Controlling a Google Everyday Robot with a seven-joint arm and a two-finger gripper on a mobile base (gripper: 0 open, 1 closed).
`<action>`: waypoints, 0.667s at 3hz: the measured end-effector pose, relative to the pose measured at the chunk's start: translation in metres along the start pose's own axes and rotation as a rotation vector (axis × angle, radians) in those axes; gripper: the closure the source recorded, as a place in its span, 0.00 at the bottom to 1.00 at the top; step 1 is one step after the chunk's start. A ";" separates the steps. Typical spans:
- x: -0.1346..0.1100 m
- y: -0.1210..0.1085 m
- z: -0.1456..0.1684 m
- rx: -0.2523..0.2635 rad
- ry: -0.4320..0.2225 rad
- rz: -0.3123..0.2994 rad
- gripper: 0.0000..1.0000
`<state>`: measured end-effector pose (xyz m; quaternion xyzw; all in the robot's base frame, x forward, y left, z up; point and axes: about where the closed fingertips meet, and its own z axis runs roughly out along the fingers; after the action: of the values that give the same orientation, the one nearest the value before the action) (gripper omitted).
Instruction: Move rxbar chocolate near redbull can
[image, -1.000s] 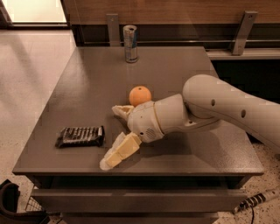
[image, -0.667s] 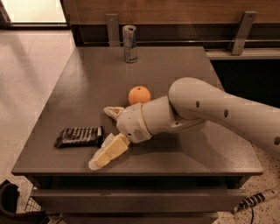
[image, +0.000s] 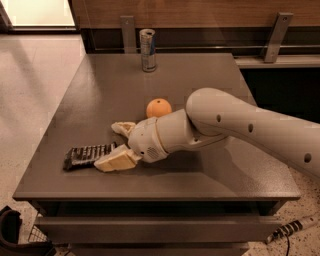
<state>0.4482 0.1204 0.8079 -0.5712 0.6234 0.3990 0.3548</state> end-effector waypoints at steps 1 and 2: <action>-0.001 0.000 -0.001 0.000 0.000 0.000 0.78; -0.003 0.001 -0.001 -0.001 0.000 -0.001 1.00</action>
Offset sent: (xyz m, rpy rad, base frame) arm 0.0000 0.0001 0.0014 0.0000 -0.0001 0.0001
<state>0.4480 0.1207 0.8111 -0.5715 0.6232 0.3990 0.3547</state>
